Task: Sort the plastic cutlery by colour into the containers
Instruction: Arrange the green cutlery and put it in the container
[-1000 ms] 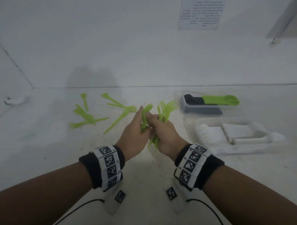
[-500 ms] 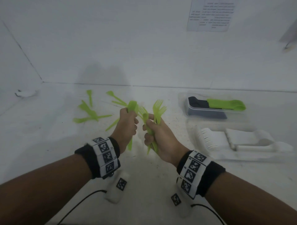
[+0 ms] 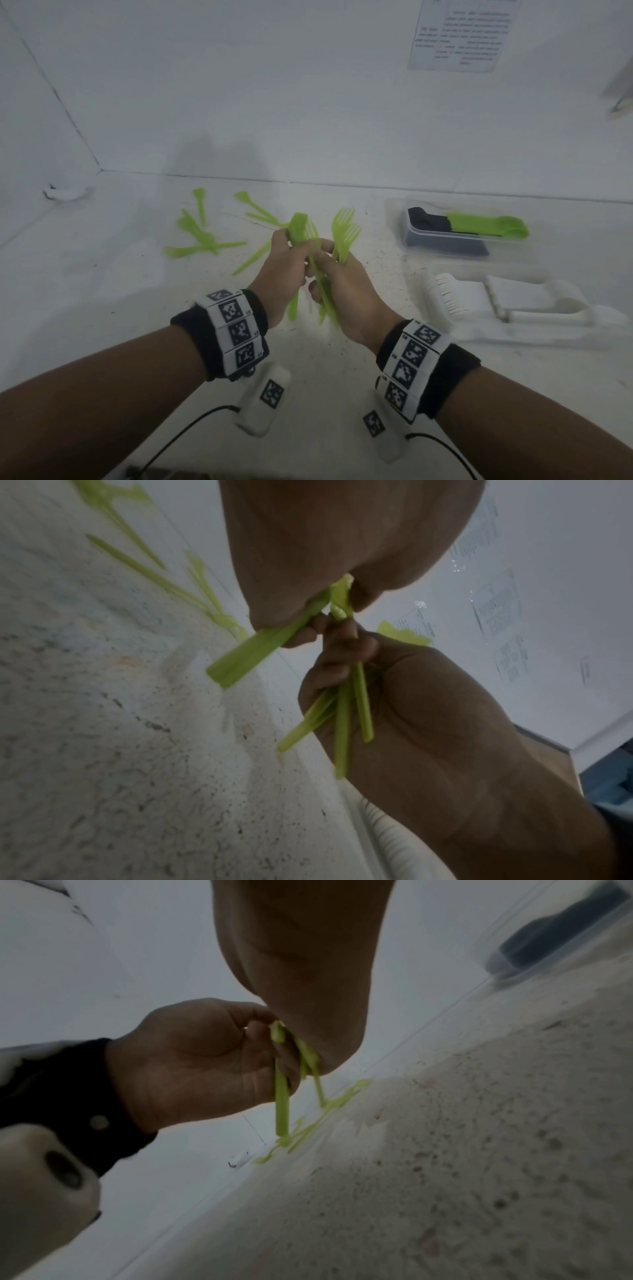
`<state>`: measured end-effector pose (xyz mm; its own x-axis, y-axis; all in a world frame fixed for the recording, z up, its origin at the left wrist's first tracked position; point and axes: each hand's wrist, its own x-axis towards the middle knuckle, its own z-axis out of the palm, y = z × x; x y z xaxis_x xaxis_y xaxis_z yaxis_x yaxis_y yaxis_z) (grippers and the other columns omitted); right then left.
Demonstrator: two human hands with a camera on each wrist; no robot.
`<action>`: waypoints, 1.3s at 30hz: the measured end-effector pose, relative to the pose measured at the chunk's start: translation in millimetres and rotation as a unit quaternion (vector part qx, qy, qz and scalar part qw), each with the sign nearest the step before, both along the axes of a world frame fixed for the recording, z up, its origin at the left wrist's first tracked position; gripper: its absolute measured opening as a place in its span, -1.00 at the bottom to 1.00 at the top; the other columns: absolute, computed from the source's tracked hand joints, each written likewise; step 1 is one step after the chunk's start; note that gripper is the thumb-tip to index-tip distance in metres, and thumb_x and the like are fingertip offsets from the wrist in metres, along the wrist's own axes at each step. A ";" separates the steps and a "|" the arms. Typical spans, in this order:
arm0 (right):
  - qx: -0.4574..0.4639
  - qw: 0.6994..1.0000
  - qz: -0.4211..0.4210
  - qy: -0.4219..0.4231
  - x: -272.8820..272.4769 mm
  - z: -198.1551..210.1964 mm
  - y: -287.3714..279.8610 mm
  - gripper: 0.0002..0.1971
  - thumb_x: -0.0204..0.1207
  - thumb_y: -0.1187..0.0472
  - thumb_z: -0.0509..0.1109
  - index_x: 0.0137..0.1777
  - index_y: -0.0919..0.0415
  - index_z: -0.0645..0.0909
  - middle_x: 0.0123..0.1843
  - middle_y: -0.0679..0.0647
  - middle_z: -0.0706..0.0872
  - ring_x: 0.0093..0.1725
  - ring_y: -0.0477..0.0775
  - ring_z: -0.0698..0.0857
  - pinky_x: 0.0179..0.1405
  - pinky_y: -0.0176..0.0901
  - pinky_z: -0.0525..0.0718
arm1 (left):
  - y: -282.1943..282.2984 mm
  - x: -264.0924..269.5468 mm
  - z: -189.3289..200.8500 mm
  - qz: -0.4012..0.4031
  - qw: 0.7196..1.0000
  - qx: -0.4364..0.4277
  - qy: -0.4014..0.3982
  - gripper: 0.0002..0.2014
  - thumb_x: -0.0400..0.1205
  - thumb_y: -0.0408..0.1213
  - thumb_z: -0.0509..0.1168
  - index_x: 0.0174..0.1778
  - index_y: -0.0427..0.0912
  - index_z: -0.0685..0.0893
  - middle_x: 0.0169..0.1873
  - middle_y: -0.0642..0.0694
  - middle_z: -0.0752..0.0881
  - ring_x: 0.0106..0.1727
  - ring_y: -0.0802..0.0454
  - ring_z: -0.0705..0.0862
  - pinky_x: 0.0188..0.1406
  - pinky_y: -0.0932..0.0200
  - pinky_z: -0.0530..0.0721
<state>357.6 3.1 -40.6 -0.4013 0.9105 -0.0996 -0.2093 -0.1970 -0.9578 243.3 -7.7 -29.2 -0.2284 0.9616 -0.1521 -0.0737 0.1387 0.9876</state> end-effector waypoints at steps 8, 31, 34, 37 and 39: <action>-0.052 0.990 -0.126 -0.049 2.6 -12.7 1.6 -0.82 0.84 0.24 0.12 0.25 0.04 0.54 -0.07 0.10 0.75 -0.24 0.02 0.74 -0.23 -0.23 0.67 | 8.1 -18.3 1.6 0.133 0.991 0.005 -0.015 -0.78 0.78 -0.35 0.02 0.32 -0.15 0.42 -0.15 -0.14 0.61 -0.25 -0.01 0.61 -0.22 0.13 0.67; 0.098 0.985 0.032 -0.142 -11.0 -6.9 -16.6 -0.65 0.87 0.08 0.11 0.46 -0.07 0.68 0.12 -0.01 0.79 -0.14 -0.07 0.74 0.02 -0.18 0.72 | -15.1 -16.2 -9.4 0.072 0.997 0.016 0.025 -0.78 0.87 -0.16 0.08 0.27 -0.20 0.53 -0.03 -0.11 0.72 -0.21 0.15 0.72 -0.46 0.27 0.64; 0.085 0.989 -0.048 -0.113 -9.2 -7.1 -16.3 -0.71 0.87 0.09 0.14 0.20 -0.01 0.73 -0.02 -0.14 0.77 -0.10 -0.05 0.71 0.06 -0.12 0.71 | -10.9 -25.8 -9.7 0.128 0.991 0.019 0.017 -0.75 0.86 -0.04 0.08 0.27 -0.11 0.52 -0.01 -0.16 0.79 -0.10 -0.04 0.82 -0.24 0.20 0.73; 0.055 0.981 -0.140 -0.123 2.8 -8.3 -5.7 -0.82 0.83 -0.01 0.19 0.27 -0.04 0.57 -0.17 -0.05 0.51 -0.31 -0.08 0.49 -0.20 -0.10 0.58 | -6.9 -40.9 -5.2 0.176 0.984 0.009 -0.006 -0.77 0.88 -0.06 0.03 0.21 -0.11 0.48 -0.10 -0.20 0.76 -0.31 -0.03 0.81 -0.46 0.24 0.67; 0.006 0.985 -0.114 -0.129 10.1 -8.1 -1.3 -0.72 0.79 -0.04 0.22 0.44 -0.11 0.32 -0.08 -0.04 0.47 -0.30 -0.07 0.43 -0.24 -0.12 0.51 | -5.3 -47.7 -5.2 0.183 0.983 0.006 0.001 -0.77 0.88 -0.08 0.04 0.18 -0.15 0.48 -0.19 -0.18 0.73 -0.41 -0.03 0.75 -0.55 0.22 0.61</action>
